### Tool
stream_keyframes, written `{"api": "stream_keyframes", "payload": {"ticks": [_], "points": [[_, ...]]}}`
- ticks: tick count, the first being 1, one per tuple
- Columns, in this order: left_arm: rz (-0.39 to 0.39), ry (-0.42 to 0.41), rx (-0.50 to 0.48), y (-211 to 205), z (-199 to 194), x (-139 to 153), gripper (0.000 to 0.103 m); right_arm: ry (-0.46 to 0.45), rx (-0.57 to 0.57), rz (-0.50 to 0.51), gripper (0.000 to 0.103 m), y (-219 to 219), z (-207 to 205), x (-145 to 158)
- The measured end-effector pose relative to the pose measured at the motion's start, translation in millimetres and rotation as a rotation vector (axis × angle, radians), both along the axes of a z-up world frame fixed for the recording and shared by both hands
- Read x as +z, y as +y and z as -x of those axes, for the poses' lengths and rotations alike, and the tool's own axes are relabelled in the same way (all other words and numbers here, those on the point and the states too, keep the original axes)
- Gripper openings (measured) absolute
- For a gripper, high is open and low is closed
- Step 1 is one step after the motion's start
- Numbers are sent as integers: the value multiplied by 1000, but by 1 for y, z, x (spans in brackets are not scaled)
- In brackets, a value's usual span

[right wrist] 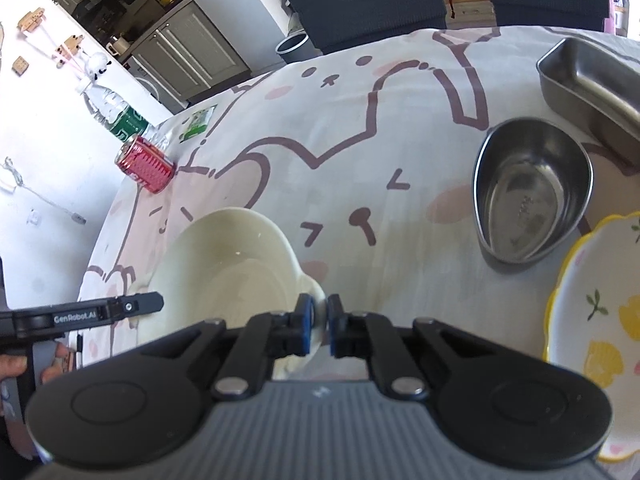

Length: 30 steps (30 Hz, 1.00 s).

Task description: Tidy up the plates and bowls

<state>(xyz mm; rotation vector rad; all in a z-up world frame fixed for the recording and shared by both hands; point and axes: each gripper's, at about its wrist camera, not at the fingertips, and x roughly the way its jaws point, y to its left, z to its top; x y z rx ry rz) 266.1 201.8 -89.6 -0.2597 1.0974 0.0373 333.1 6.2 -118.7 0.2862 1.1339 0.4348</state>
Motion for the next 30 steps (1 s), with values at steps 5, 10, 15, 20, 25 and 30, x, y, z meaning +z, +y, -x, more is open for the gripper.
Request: {"api": "stream_keyframes", "payload": {"ticks": [5,10,15,20,25,30], "points": [[4,12,0,4,-1,-3,33,-18,24,16,12,1,-5,1],[26,16,3,7,-2,-5,32,-8,75,-33,60,1,-6,-5],[24,12,4,7,-2,-5,32,-22,89,46,56,16,-5,-12],[36,5,2,8,0,-7,32,-4,58,86,37,26,-6,-17],[39,3,-5,8,0,-7,32,14,31,84,28,27,-10,-18],[87,15,3,14,-2,-12,31,43,39,72,26,25,-16,-20]]}}
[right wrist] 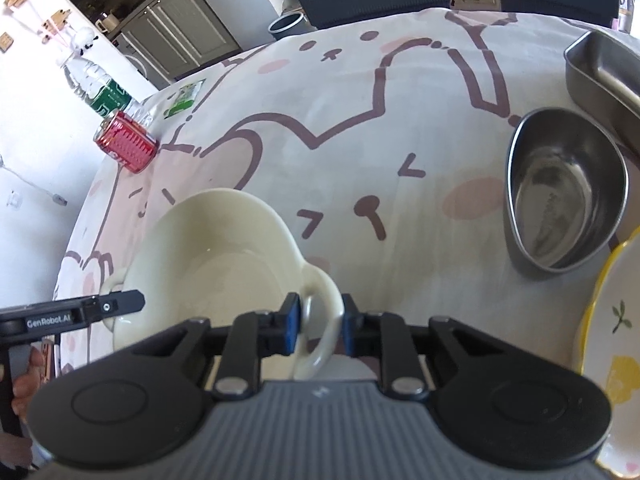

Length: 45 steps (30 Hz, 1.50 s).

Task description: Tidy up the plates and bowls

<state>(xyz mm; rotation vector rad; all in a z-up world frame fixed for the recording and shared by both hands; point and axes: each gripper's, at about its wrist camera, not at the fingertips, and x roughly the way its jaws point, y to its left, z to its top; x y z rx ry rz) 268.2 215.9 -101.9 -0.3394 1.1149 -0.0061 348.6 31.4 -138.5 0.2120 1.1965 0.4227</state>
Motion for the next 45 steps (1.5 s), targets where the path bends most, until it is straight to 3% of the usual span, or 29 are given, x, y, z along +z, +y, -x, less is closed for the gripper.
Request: {"api": "stream_keyframes", "payload": {"ticks": [11,20,35,45], "points": [[152,-7,61,17,1,-10,26,7,42,13,26,3,-2,0],[63,-58,18,0,4,4,26,-9,41,8,26,0,0,0],[80,-173,-29,-49,38,60,26,-130,5,-17,26,-48,38,58],[131,-136,-81,-104,70,52,26,-97,-99,13,25,-108,91,67]]}}
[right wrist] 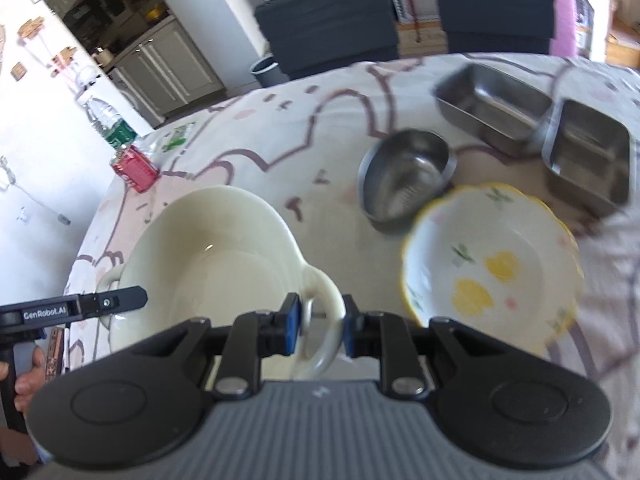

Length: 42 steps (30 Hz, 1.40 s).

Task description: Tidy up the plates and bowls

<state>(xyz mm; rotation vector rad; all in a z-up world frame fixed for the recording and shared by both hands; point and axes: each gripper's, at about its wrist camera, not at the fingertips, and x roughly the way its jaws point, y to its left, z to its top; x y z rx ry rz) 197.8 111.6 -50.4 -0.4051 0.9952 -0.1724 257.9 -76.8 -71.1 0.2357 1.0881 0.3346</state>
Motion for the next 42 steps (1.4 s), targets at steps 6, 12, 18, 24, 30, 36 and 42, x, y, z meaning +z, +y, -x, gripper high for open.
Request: {"api": "stream_keyframes", "payload": {"ticks": [6,12,18,24,30,36,42], "points": [[15,30,-25,-21,14,-12,26,29,-42,18,26,-23,26,-4],[14,61,-35,-31,27,-26,27,62,-52,38,26,-32,44,-14],[13,83,-45,-33,30,-36,28,84,-45,63,26,-32,54,-20],[3,109,-42,-33,27,-46,31,83,-31,92,25,-26,53,-20],[1,126,-44,-34,25,-52,32,92,-22,110,25,-23,52,-22],[-4,137,-48,-37,23,-56,33,94,-19,127,25,-22,53,-23],[-12,148,-47,-39,21,-60,34,96,-11,139,25,-20,53,-25]]}}
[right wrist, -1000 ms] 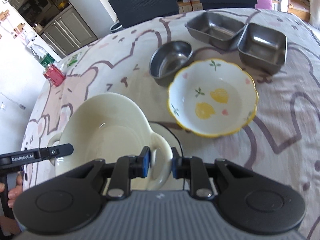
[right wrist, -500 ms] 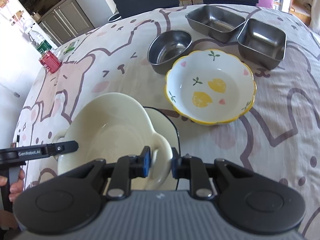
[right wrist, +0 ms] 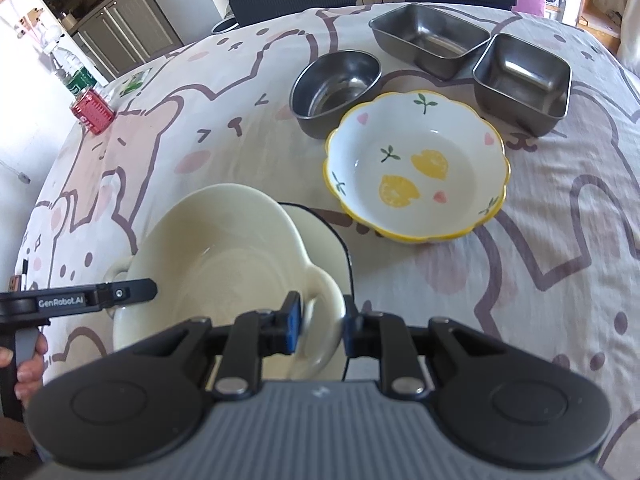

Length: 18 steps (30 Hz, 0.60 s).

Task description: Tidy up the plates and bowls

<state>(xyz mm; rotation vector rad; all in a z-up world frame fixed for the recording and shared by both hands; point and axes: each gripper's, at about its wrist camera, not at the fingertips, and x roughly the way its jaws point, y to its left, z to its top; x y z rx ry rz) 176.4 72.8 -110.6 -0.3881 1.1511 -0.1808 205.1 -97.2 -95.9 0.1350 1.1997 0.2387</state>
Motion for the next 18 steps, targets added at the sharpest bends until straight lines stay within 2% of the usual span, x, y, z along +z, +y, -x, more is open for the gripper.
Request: {"api": "stream_keyframes", "payload": {"ticks": [18], "points": [[-45,-12,-24,-5,-1,1,34,9,29,35,27,3,-4,-8]]}}
